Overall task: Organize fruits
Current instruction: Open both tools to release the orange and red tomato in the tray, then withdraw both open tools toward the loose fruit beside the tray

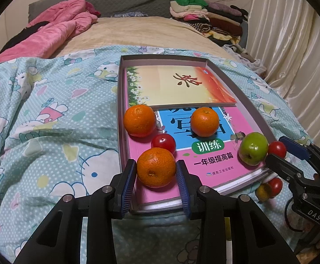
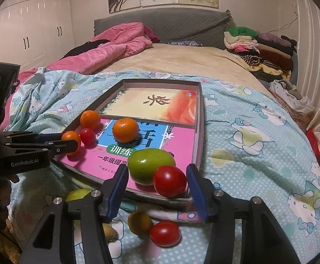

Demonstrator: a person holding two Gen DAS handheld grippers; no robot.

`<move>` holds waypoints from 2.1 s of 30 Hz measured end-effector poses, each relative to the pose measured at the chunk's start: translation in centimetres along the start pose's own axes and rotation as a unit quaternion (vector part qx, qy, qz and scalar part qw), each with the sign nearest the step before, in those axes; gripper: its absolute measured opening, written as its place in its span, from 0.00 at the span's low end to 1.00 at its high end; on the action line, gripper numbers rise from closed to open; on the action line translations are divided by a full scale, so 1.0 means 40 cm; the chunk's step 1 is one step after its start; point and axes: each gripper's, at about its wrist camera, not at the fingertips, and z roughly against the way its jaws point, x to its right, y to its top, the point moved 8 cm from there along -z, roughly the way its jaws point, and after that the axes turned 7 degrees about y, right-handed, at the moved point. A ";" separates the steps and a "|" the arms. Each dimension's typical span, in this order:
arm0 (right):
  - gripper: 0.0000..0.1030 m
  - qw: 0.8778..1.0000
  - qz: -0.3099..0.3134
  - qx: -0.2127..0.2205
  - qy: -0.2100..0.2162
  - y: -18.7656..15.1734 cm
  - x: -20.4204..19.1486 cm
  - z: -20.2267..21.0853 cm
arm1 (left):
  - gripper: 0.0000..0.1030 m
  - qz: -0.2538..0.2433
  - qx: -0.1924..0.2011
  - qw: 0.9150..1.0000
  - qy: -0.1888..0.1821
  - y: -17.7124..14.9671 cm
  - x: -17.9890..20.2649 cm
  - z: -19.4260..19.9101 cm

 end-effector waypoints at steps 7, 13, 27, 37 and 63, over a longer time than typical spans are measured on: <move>0.58 1.000 0.000 0.005 -0.002 0.004 0.000 0.006 | 0.38 0.003 -0.003 1.000 -0.005 0.001 -0.001 0.002; 0.63 1.000 -0.002 0.009 -0.003 0.007 0.002 0.010 | 0.38 0.020 -0.002 1.000 -0.020 0.008 -0.010 0.011; 0.69 1.000 -0.009 0.019 -0.007 0.012 0.008 0.018 | 0.57 0.027 0.002 0.999 -0.032 0.011 -0.004 0.032; 0.75 1.000 -0.010 0.026 -0.008 0.017 0.010 0.025 | 0.68 0.039 0.022 0.998 -0.037 0.025 -0.009 0.062; 0.88 0.997 -0.036 0.071 -0.008 0.048 0.032 0.080 | 0.74 0.061 0.053 0.996 -0.035 0.031 -0.043 0.132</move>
